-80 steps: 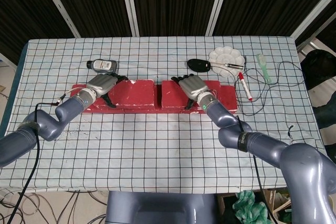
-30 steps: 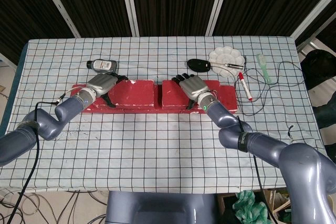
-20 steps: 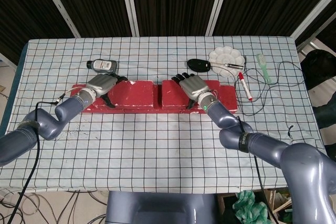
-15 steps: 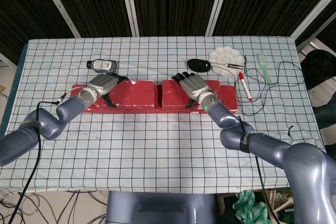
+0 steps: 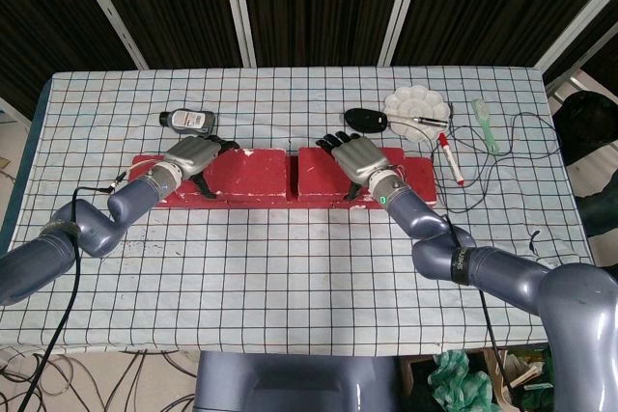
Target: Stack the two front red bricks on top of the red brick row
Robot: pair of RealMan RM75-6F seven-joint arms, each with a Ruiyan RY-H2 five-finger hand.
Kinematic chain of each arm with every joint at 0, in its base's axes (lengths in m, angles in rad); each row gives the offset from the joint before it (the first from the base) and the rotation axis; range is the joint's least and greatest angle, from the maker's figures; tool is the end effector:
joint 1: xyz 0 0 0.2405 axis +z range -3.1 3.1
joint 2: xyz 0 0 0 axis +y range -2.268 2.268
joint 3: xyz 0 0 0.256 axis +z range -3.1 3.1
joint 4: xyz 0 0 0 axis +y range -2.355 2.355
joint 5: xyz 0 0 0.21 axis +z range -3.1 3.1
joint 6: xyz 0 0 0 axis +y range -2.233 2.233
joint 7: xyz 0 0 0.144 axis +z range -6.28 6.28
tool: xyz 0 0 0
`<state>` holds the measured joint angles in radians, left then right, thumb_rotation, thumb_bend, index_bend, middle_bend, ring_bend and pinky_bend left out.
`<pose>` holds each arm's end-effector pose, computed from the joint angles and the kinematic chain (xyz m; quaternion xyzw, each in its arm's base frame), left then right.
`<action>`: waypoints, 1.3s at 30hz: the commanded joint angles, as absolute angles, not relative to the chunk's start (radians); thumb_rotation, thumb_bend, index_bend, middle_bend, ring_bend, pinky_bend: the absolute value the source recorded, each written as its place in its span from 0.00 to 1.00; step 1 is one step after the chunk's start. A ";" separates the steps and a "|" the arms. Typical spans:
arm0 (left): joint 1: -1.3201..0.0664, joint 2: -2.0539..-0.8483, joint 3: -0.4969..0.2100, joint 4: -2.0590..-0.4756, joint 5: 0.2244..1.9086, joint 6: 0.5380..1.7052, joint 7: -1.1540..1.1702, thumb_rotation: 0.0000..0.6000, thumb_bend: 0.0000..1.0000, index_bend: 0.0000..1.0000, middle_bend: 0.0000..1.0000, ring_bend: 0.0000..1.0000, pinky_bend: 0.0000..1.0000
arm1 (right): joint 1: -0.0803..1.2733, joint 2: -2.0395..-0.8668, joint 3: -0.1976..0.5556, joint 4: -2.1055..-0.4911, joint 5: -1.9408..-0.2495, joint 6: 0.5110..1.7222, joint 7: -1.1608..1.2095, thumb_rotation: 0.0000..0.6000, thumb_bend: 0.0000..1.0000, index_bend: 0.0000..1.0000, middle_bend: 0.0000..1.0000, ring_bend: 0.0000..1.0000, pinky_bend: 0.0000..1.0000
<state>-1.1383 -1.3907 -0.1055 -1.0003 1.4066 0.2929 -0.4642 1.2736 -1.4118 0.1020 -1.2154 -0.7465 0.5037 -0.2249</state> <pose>-0.1420 0.4775 0.0424 -0.7998 -0.4212 -0.2215 0.3658 -0.0613 -0.4639 0.0198 0.8058 -0.3555 0.2730 0.3869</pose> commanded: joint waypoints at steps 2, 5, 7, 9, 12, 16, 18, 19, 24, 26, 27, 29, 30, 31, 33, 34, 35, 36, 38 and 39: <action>-1.141 -1.397 -0.106 -0.994 1.404 0.291 -0.463 1.00 0.11 0.13 0.17 0.05 0.15 | 1.271 -1.407 0.103 -1.222 -0.749 0.509 -0.226 1.00 0.00 0.00 0.02 0.00 0.12; -1.144 -1.403 -0.107 -0.991 1.402 0.288 -0.461 1.00 0.11 0.13 0.17 0.05 0.15 | 1.268 -1.406 0.103 -1.224 -0.749 0.515 -0.227 1.00 0.01 0.00 0.02 0.00 0.12; -1.146 -1.406 -0.108 -0.988 1.398 0.283 -0.461 1.00 0.11 0.13 0.17 0.05 0.15 | 1.266 -1.404 0.105 -1.226 -0.748 0.518 -0.226 1.00 0.00 0.00 0.02 0.00 0.12; -1.148 -1.408 -0.108 -0.987 1.395 0.279 -0.460 1.00 0.11 0.12 0.17 0.05 0.15 | 1.264 -1.401 0.107 -1.228 -0.749 0.520 -0.224 1.00 0.00 0.00 0.02 0.00 0.12; -1.151 -1.409 -0.109 -0.987 1.390 0.273 -0.458 1.00 0.11 0.12 0.17 0.05 0.15 | 1.261 -1.396 0.108 -1.231 -0.751 0.522 -0.224 1.00 0.00 0.00 0.02 0.00 0.12; -1.153 -1.409 -0.112 -0.986 1.383 0.270 -0.453 1.00 0.10 0.12 0.17 0.05 0.14 | 1.257 -1.392 0.109 -1.234 -0.753 0.521 -0.221 1.00 0.01 0.00 0.02 0.00 0.12; -1.156 -1.410 -0.114 -0.987 1.379 0.265 -0.450 1.00 0.08 0.12 0.17 0.05 0.14 | 1.256 -1.391 0.110 -1.235 -0.754 0.519 -0.220 1.00 0.01 0.00 0.02 0.00 0.12; -1.157 -1.410 -0.114 -0.987 1.377 0.261 -0.448 1.00 0.07 0.12 0.16 0.05 0.14 | 1.255 -1.390 0.110 -1.235 -0.756 0.519 -0.219 1.00 0.01 0.00 0.02 0.00 0.12; -1.163 -1.413 -0.119 -0.985 1.365 0.252 -0.441 1.00 0.06 0.11 0.16 0.05 0.14 | 1.250 -1.388 0.109 -1.235 -0.760 0.520 -0.218 1.00 0.01 0.00 0.02 0.00 0.12; -1.165 -1.414 -0.120 -0.983 1.360 0.246 -0.438 1.00 0.05 0.11 0.16 0.05 0.13 | 1.248 -1.387 0.110 -1.234 -0.761 0.520 -0.216 1.00 0.01 0.00 0.02 0.00 0.12; -1.165 -1.414 -0.120 -0.983 1.359 0.245 -0.436 1.00 0.05 0.11 0.16 0.05 0.13 | 1.247 -1.387 0.111 -1.233 -0.762 0.521 -0.215 1.00 0.01 0.00 0.02 0.00 0.12; -1.166 -1.416 -0.122 -0.981 1.353 0.241 -0.431 1.00 0.05 0.11 0.16 0.04 0.13 | 1.245 -1.386 0.112 -1.233 -0.765 0.521 -0.214 1.00 0.01 0.00 0.02 0.00 0.12; -1.166 -1.416 -0.123 -0.981 1.351 0.241 -0.430 1.00 0.05 0.11 0.16 0.04 0.13 | 1.245 -1.386 0.112 -1.233 -0.766 0.521 -0.214 1.00 0.01 0.00 0.02 0.00 0.12; -1.167 -1.418 -0.123 -0.981 1.349 0.240 -0.427 1.00 0.05 0.11 0.16 0.04 0.13 | 1.244 -1.386 0.113 -1.232 -0.767 0.521 -0.214 1.00 0.01 0.00 0.02 0.00 0.12; -1.167 -1.420 -0.125 -0.980 1.345 0.238 -0.423 1.00 0.04 0.11 0.16 0.04 0.12 | 1.242 -1.386 0.114 -1.231 -0.769 0.520 -0.211 1.00 0.00 0.00 0.02 0.00 0.12; -1.168 -1.420 -0.125 -0.980 1.344 0.237 -0.421 1.00 0.03 0.10 0.16 0.04 0.12 | 1.241 -1.386 0.114 -1.230 -0.770 0.519 -0.211 1.00 0.00 0.00 0.02 0.00 0.12; -1.168 -1.422 -0.126 -0.980 1.343 0.236 -0.418 1.00 0.02 0.10 0.16 0.04 0.12 | 1.241 -1.386 0.113 -1.229 -0.771 0.518 -0.211 1.00 0.00 0.00 0.02 0.00 0.12; -1.169 -1.422 -0.126 -0.979 1.342 0.236 -0.416 1.00 0.01 0.10 0.16 0.04 0.12 | 1.240 -1.386 0.113 -1.228 -0.771 0.518 -0.211 1.00 0.00 0.00 0.02 0.00 0.12; -1.170 -1.424 -0.129 -0.979 1.339 0.236 -0.414 1.00 0.01 0.10 0.15 0.04 0.12 | 1.238 -1.385 0.113 -1.227 -0.772 0.517 -0.210 1.00 0.00 0.00 0.02 0.00 0.12; -1.170 -1.425 -0.130 -0.979 1.337 0.236 -0.412 1.00 0.01 0.10 0.15 0.04 0.12 | 1.237 -1.385 0.114 -1.226 -0.773 0.517 -0.209 1.00 0.00 0.00 0.02 0.00 0.12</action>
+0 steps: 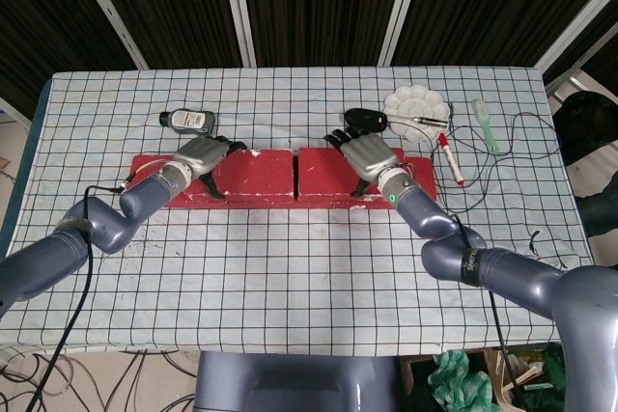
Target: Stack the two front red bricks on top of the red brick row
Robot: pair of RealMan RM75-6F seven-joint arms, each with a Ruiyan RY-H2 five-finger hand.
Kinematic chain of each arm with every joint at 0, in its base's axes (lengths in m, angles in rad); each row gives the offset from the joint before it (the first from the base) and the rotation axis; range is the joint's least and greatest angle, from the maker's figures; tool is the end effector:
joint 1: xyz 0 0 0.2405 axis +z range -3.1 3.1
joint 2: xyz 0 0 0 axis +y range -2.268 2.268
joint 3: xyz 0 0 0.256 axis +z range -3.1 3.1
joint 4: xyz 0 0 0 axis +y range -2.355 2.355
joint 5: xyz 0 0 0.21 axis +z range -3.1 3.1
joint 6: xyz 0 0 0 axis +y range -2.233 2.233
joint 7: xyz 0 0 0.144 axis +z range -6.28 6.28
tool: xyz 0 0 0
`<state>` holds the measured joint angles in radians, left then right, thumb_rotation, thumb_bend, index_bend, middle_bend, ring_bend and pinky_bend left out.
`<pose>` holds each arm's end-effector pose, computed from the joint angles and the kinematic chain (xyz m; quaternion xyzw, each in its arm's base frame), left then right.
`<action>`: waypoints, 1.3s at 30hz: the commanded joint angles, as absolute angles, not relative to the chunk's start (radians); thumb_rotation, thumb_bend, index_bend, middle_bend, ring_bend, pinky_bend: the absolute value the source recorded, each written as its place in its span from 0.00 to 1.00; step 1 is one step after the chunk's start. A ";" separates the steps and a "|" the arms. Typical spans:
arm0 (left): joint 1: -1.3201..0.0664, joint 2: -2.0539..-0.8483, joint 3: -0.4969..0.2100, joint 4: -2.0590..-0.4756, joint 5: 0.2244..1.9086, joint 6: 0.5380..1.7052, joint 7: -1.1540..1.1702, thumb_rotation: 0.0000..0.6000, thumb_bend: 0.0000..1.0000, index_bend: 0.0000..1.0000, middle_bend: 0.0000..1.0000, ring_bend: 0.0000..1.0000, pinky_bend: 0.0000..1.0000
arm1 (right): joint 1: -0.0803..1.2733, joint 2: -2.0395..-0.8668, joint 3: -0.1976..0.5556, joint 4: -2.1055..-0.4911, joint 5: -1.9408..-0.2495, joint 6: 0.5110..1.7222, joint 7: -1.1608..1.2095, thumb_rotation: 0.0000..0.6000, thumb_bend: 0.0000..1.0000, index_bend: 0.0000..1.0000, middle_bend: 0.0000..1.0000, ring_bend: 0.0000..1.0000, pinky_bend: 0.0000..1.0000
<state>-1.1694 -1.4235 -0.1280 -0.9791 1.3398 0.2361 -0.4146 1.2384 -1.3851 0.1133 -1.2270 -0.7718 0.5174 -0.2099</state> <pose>-0.1293 0.4815 0.0310 -0.7986 -0.4313 -0.2139 0.3613 -0.0727 -0.4653 0.0317 0.7967 -0.3598 0.2789 0.3976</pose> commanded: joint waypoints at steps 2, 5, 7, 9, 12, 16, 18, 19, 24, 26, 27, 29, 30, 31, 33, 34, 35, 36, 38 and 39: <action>-1.171 -1.426 -0.132 -0.977 1.334 0.235 -0.408 1.00 0.00 0.10 0.15 0.04 0.12 | 1.236 -1.384 0.114 -1.226 -0.774 0.516 -0.208 1.00 0.00 0.00 0.02 0.00 0.12; -1.172 -1.426 -0.132 -0.976 1.327 0.227 -0.402 1.00 0.00 0.10 0.14 0.03 0.11 | 1.235 -1.384 0.115 -1.225 -0.776 0.515 -0.207 1.00 0.00 0.00 0.02 0.00 0.12; -1.173 -1.425 -0.131 -0.975 1.322 0.219 -0.397 1.00 0.00 0.09 0.14 0.02 0.10 | 1.234 -1.385 0.115 -1.224 -0.776 0.514 -0.207 1.00 0.00 0.00 0.02 0.00 0.12; -1.174 -1.425 -0.131 -0.974 1.317 0.214 -0.395 1.00 0.00 0.08 0.13 0.01 0.09 | 1.233 -1.385 0.116 -1.224 -0.777 0.515 -0.207 1.00 0.00 0.00 0.02 0.00 0.12; -1.175 -1.423 -0.132 -0.975 1.311 0.208 -0.392 1.00 0.00 0.08 0.12 0.01 0.09 | 1.232 -1.386 0.115 -1.222 -0.776 0.515 -0.207 1.00 0.00 0.00 0.02 0.00 0.12; -1.176 -1.418 -0.137 -0.979 1.301 0.205 -0.387 1.00 0.00 0.07 0.11 0.00 0.07 | 1.231 -1.387 0.115 -1.219 -0.775 0.515 -0.207 1.00 0.00 0.00 0.02 0.00 0.12; -1.176 -1.416 -0.141 -0.985 1.295 0.204 -0.385 1.00 0.00 0.06 0.10 0.00 0.06 | 1.230 -1.388 0.114 -1.218 -0.775 0.516 -0.209 1.00 0.01 0.00 0.02 0.00 0.12; -1.176 -1.415 -0.141 -0.986 1.293 0.203 -0.383 1.00 0.00 0.05 0.10 0.00 0.05 | 1.230 -1.389 0.114 -1.217 -0.775 0.517 -0.209 1.00 0.01 0.00 0.02 0.00 0.12; -1.176 -1.410 -0.139 -0.992 1.287 0.192 -0.374 1.00 0.00 0.05 0.08 0.00 0.05 | 1.229 -1.391 0.114 -1.216 -0.773 0.518 -0.212 1.00 0.00 0.00 0.02 0.00 0.12; -1.177 -1.408 -0.139 -0.995 1.284 0.187 -0.371 1.00 0.00 0.04 0.08 0.00 0.05 | 1.229 -1.391 0.113 -1.215 -0.771 0.518 -0.213 1.00 0.01 0.00 0.02 0.00 0.12; -1.177 -1.406 -0.139 -0.997 1.282 0.187 -0.369 1.00 0.00 0.04 0.08 0.00 0.05 | 1.228 -1.391 0.113 -1.214 -0.770 0.518 -0.213 1.00 0.00 0.00 0.02 0.00 0.12; -1.177 -1.402 -0.141 -1.001 1.279 0.187 -0.367 1.00 0.00 0.03 0.08 0.00 0.05 | 1.228 -1.391 0.113 -1.213 -0.769 0.519 -0.214 1.00 0.00 0.00 0.02 0.00 0.12; -1.177 -1.400 -0.143 -1.004 1.277 0.186 -0.366 1.00 0.00 0.03 0.08 0.00 0.05 | 1.228 -1.391 0.114 -1.213 -0.769 0.519 -0.214 1.00 0.00 0.00 0.02 0.00 0.12; -1.177 -1.397 -0.144 -1.008 1.275 0.186 -0.365 1.00 0.00 0.03 0.08 0.00 0.05 | 1.227 -1.391 0.114 -1.213 -0.769 0.519 -0.214 1.00 0.00 0.00 0.02 0.00 0.12; -1.176 -1.393 -0.146 -1.013 1.272 0.187 -0.363 1.00 0.00 0.03 0.08 0.00 0.05 | 1.227 -1.391 0.114 -1.214 -0.770 0.520 -0.214 1.00 0.00 0.00 0.02 0.00 0.12; -1.176 -1.389 -0.146 -1.017 1.271 0.187 -0.361 1.00 0.00 0.03 0.08 0.00 0.05 | 1.226 -1.390 0.114 -1.215 -0.770 0.520 -0.214 1.00 0.01 0.00 0.02 0.00 0.12; -1.175 -1.385 -0.146 -1.021 1.269 0.186 -0.359 1.00 0.00 0.03 0.08 0.00 0.06 | 1.225 -1.390 0.115 -1.216 -0.770 0.521 -0.214 1.00 0.01 0.00 0.02 0.00 0.12; -1.174 -1.381 -0.145 -1.025 1.267 0.184 -0.357 1.00 0.00 0.03 0.08 0.00 0.07 | 1.225 -1.389 0.115 -1.217 -0.770 0.522 -0.213 1.00 0.01 0.00 0.02 0.00 0.12; -1.173 -1.375 -0.144 -1.031 1.264 0.182 -0.354 1.00 0.00 0.03 0.08 0.00 0.08 | 1.223 -1.388 0.115 -1.219 -0.771 0.523 -0.213 1.00 0.01 0.00 0.02 0.00 0.12; -1.172 -1.371 -0.144 -1.035 1.261 0.181 -0.352 1.00 0.00 0.03 0.08 0.00 0.09 | 1.223 -1.387 0.115 -1.219 -0.771 0.524 -0.214 1.00 0.01 0.00 0.02 0.00 0.12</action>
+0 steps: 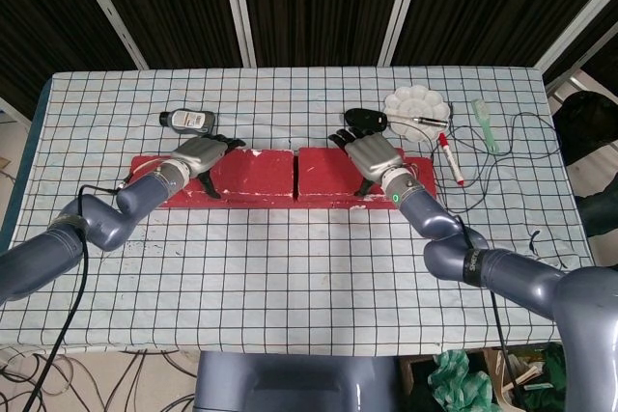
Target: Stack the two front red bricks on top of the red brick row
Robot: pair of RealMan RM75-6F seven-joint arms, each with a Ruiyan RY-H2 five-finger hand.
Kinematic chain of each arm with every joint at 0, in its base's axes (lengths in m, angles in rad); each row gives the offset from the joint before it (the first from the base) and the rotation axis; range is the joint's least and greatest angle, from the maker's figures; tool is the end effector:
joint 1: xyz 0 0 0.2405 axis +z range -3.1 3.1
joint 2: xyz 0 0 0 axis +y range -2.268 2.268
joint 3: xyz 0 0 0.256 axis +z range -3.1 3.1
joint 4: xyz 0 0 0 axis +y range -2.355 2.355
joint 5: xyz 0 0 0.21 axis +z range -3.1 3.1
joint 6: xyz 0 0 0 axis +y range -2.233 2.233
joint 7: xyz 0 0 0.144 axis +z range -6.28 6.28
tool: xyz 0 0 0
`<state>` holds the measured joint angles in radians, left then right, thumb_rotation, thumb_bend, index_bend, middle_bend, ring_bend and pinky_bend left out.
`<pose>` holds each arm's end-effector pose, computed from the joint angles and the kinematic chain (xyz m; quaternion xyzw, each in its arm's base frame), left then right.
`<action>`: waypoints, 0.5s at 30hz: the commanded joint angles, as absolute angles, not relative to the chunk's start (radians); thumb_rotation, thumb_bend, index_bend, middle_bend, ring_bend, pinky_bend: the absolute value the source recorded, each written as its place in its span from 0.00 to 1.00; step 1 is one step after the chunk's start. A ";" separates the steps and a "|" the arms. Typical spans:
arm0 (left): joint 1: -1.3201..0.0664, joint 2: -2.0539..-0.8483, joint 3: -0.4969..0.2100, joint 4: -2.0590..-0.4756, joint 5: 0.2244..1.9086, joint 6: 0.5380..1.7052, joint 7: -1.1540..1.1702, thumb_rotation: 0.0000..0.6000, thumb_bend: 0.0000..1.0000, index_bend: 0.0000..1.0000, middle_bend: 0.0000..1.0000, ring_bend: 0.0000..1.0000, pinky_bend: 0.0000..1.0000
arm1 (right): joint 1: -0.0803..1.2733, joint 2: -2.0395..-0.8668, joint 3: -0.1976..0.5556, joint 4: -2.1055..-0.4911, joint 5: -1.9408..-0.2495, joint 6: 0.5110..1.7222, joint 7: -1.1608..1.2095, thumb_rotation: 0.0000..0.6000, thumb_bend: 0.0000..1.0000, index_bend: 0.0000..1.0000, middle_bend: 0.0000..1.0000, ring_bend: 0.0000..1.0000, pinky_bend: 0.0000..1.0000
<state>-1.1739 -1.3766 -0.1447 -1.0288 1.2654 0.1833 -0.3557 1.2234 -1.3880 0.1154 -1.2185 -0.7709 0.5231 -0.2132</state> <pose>-0.1278 0.4797 0.0413 -0.7946 -0.4449 -0.2010 0.3608 -0.0795 -0.4662 0.0330 0.7920 -0.3633 0.2783 0.4041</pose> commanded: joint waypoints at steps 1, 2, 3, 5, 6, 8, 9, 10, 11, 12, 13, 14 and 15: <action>-1.171 -1.367 -0.143 -1.038 1.259 0.181 -0.350 1.00 0.00 0.03 0.08 0.00 0.10 | 1.222 -1.387 0.115 -1.220 -0.772 0.524 -0.214 1.00 0.01 0.00 0.02 0.00 0.12; -1.170 -1.364 -0.143 -1.041 1.257 0.181 -0.348 1.00 0.00 0.03 0.08 0.00 0.10 | 1.222 -1.387 0.115 -1.221 -0.771 0.525 -0.214 1.00 0.01 0.00 0.02 0.00 0.12; -1.169 -1.362 -0.143 -1.043 1.255 0.182 -0.348 1.00 0.00 0.03 0.08 0.00 0.11 | 1.221 -1.387 0.115 -1.222 -0.771 0.526 -0.215 1.00 0.00 0.00 0.02 0.00 0.12; -1.167 -1.355 -0.143 -1.051 1.249 0.184 -0.343 1.00 0.00 0.03 0.08 0.00 0.12 | 1.220 -1.386 0.115 -1.224 -0.770 0.527 -0.215 1.00 0.00 0.00 0.02 0.00 0.12; -1.166 -1.351 -0.142 -1.054 1.246 0.184 -0.339 1.00 0.00 0.03 0.08 0.00 0.13 | 1.219 -1.386 0.115 -1.225 -0.770 0.529 -0.216 1.00 0.00 0.00 0.02 0.00 0.12; -1.165 -1.345 -0.140 -1.059 1.240 0.185 -0.333 1.00 0.00 0.02 0.08 0.00 0.13 | 1.218 -1.386 0.115 -1.226 -0.769 0.532 -0.218 1.00 0.01 0.00 0.02 0.00 0.12; -1.165 -1.343 -0.140 -1.062 1.238 0.186 -0.331 1.00 0.00 0.02 0.08 0.00 0.13 | 1.218 -1.385 0.116 -1.227 -0.768 0.532 -0.218 1.00 0.00 0.00 0.02 0.00 0.12; -1.164 -1.340 -0.140 -1.064 1.234 0.187 -0.327 1.00 0.00 0.02 0.08 0.00 0.13 | 1.217 -1.385 0.116 -1.228 -0.768 0.533 -0.219 1.00 0.00 0.00 0.02 0.00 0.12; -1.163 -1.338 -0.139 -1.065 1.231 0.188 -0.325 1.00 0.00 0.02 0.08 0.00 0.14 | 1.217 -1.385 0.116 -1.228 -0.767 0.533 -0.219 1.00 0.00 0.00 0.02 0.00 0.12; -1.163 -1.337 -0.139 -1.066 1.228 0.189 -0.322 1.00 0.00 0.02 0.08 0.00 0.15 | 1.217 -1.385 0.115 -1.229 -0.767 0.534 -0.220 1.00 0.00 0.00 0.02 0.00 0.12; -1.162 -1.335 -0.137 -1.067 1.225 0.188 -0.320 1.00 0.00 0.02 0.08 0.00 0.15 | 1.216 -1.385 0.115 -1.229 -0.766 0.535 -0.221 1.00 0.00 0.00 0.02 0.00 0.12; -1.162 -1.334 -0.136 -1.068 1.224 0.188 -0.318 1.00 0.00 0.02 0.08 0.00 0.16 | 1.216 -1.385 0.115 -1.230 -0.766 0.535 -0.221 1.00 0.00 0.00 0.02 0.00 0.12; -1.162 -1.332 -0.135 -1.070 1.221 0.187 -0.316 1.00 0.00 0.02 0.08 0.00 0.17 | 1.215 -1.385 0.115 -1.230 -0.766 0.535 -0.222 1.00 0.00 0.00 0.02 0.00 0.12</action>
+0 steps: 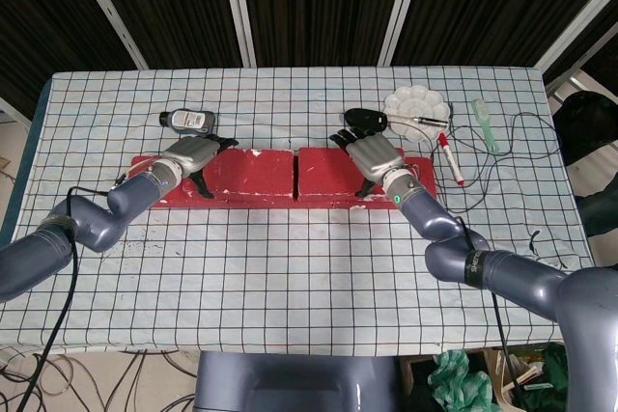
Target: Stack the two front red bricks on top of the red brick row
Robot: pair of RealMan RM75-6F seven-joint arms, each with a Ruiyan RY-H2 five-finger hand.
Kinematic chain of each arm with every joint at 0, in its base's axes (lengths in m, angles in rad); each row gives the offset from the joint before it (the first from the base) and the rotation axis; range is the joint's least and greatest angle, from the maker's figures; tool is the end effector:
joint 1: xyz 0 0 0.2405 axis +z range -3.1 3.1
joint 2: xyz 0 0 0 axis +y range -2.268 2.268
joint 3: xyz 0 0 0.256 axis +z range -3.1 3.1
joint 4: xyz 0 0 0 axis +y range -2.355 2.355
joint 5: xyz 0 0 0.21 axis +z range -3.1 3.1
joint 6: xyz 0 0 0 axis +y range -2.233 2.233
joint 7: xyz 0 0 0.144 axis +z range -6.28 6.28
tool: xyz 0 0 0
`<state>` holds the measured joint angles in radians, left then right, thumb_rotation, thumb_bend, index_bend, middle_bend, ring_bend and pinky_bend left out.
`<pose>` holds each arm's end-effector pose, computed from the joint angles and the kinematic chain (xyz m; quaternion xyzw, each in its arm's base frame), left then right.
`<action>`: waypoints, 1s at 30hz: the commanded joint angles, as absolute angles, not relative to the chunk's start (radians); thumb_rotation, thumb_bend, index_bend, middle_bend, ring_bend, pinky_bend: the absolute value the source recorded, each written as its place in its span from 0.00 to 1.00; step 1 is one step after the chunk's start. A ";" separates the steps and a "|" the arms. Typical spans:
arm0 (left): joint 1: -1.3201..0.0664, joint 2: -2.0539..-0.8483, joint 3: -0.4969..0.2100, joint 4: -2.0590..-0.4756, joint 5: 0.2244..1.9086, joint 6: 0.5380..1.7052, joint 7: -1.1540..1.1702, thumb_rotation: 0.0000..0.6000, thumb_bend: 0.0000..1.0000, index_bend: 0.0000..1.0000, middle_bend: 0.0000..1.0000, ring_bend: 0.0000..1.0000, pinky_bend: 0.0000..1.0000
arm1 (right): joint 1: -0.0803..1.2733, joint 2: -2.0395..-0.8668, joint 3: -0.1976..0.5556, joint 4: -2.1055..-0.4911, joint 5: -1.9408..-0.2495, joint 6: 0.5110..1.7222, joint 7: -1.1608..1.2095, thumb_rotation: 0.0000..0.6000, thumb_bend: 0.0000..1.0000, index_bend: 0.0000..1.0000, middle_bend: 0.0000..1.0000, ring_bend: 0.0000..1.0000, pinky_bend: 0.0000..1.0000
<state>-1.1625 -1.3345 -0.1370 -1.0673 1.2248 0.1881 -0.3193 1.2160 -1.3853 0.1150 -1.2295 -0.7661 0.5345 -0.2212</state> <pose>-0.1339 0.4771 0.0531 -0.7913 -0.4469 -0.1981 0.3671 -0.0818 -0.4643 0.0333 0.7904 -0.3644 0.2790 0.4058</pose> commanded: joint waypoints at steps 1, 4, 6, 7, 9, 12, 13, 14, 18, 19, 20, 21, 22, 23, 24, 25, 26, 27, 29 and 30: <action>-1.161 -1.330 -0.133 -1.072 1.219 0.186 -0.313 1.00 0.00 0.02 0.08 0.00 0.17 | 1.215 -1.385 0.114 -1.230 -0.765 0.536 -0.223 1.00 0.00 0.00 0.02 0.00 0.12; -1.160 -1.327 -0.131 -1.075 1.213 0.187 -0.309 1.00 0.00 0.02 0.08 0.00 0.17 | 1.214 -1.385 0.115 -1.231 -0.763 0.537 -0.224 1.00 0.00 0.00 0.02 0.00 0.12; -1.157 -1.324 -0.132 -1.080 1.207 0.190 -0.308 1.00 0.00 0.02 0.08 0.00 0.16 | 1.214 -1.384 0.116 -1.233 -0.763 0.539 -0.225 1.00 0.01 0.00 0.02 0.00 0.12; -1.157 -1.323 -0.132 -1.081 1.206 0.192 -0.306 1.00 0.00 0.02 0.08 0.00 0.16 | 1.213 -1.383 0.116 -1.234 -0.763 0.541 -0.226 1.00 0.01 0.00 0.02 0.00 0.12; -1.156 -1.321 -0.132 -1.083 1.203 0.194 -0.303 1.00 0.00 0.02 0.08 0.00 0.13 | 1.212 -1.383 0.115 -1.236 -0.762 0.542 -0.227 1.00 0.00 0.00 0.02 0.00 0.12; -1.154 -1.317 -0.132 -1.080 1.195 0.201 -0.296 1.00 0.00 0.02 0.08 0.00 0.09 | 1.211 -1.381 0.115 -1.239 -0.761 0.544 -0.228 1.00 0.00 0.00 0.02 0.00 0.12; -1.154 -1.316 -0.133 -1.079 1.193 0.203 -0.296 1.00 0.00 0.02 0.08 0.00 0.08 | 1.211 -1.381 0.115 -1.239 -0.760 0.544 -0.228 1.00 0.01 0.00 0.02 0.00 0.12; -1.154 -1.314 -0.134 -1.079 1.188 0.205 -0.295 1.00 0.00 0.02 0.08 0.00 0.06 | 1.210 -1.381 0.115 -1.240 -0.760 0.546 -0.229 1.00 0.01 0.00 0.02 0.00 0.12; -1.147 -1.298 -0.141 -1.096 1.180 0.231 -0.288 1.00 0.00 0.02 0.08 0.00 0.02 | 1.208 -1.379 0.117 -1.243 -0.758 0.548 -0.230 1.00 0.00 0.00 0.02 0.00 0.12; -1.143 -1.290 -0.142 -1.106 1.181 0.241 -0.284 1.00 0.00 0.02 0.08 0.00 0.02 | 1.208 -1.379 0.117 -1.244 -0.759 0.548 -0.230 1.00 0.01 0.00 0.02 0.00 0.12; -1.139 -1.277 -0.141 -1.117 1.186 0.253 -0.276 1.00 0.00 0.02 0.08 0.00 0.02 | 1.208 -1.378 0.117 -1.245 -0.759 0.548 -0.231 1.00 0.01 0.00 0.02 0.00 0.12; -1.134 -1.262 -0.137 -1.132 1.191 0.264 -0.267 1.00 0.00 0.03 0.08 0.00 0.02 | 1.209 -1.377 0.118 -1.246 -0.759 0.550 -0.232 1.00 0.01 0.00 0.02 0.00 0.12; -1.128 -1.247 -0.134 -1.148 1.194 0.274 -0.259 1.00 0.00 0.04 0.09 0.00 0.02 | 1.208 -1.377 0.119 -1.247 -0.759 0.552 -0.233 1.00 0.01 0.00 0.02 0.00 0.12; -1.119 -1.227 -0.130 -1.168 1.196 0.286 -0.252 1.00 0.00 0.06 0.09 0.00 0.02 | 1.208 -1.376 0.121 -1.249 -0.758 0.555 -0.231 1.00 0.01 0.00 0.02 0.00 0.12; -1.114 -1.216 -0.128 -1.181 1.196 0.292 -0.249 1.00 0.00 0.07 0.09 0.00 0.02 | 1.207 -1.376 0.122 -1.249 -0.757 0.556 -0.231 1.00 0.01 0.00 0.02 0.00 0.12; -1.102 -1.194 -0.123 -1.207 1.198 0.306 -0.243 1.00 0.00 0.08 0.09 0.00 0.02 | 1.206 -1.375 0.125 -1.251 -0.756 0.559 -0.229 1.00 0.01 0.00 0.02 0.00 0.12; -1.089 -1.169 -0.116 -1.233 1.201 0.320 -0.235 1.00 0.01 0.09 0.09 0.00 0.01 | 1.205 -1.374 0.126 -1.253 -0.756 0.562 -0.229 1.00 0.01 0.00 0.02 0.00 0.12; -1.076 -1.145 -0.107 -1.260 1.205 0.335 -0.224 1.00 0.01 0.10 0.09 0.00 0.01 | 1.203 -1.372 0.127 -1.255 -0.756 0.565 -0.229 1.00 0.01 0.00 0.02 0.00 0.12; -1.045 -1.100 -0.091 -1.308 1.207 0.372 -0.205 1.00 0.02 0.12 0.09 0.00 0.01 | 1.201 -1.370 0.126 -1.257 -0.755 0.571 -0.232 1.00 0.00 0.00 0.02 0.00 0.12; -1.028 -1.079 -0.081 -1.330 1.205 0.390 -0.195 1.00 0.02 0.13 0.09 0.00 0.01 | 1.199 -1.369 0.125 -1.257 -0.754 0.573 -0.233 1.00 0.00 0.00 0.02 0.00 0.12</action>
<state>-1.0678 -1.1281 -0.1052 -1.2801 1.2015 0.3468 -0.2224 1.2002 -1.3703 0.1256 -1.2567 -0.7549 0.5718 -0.2319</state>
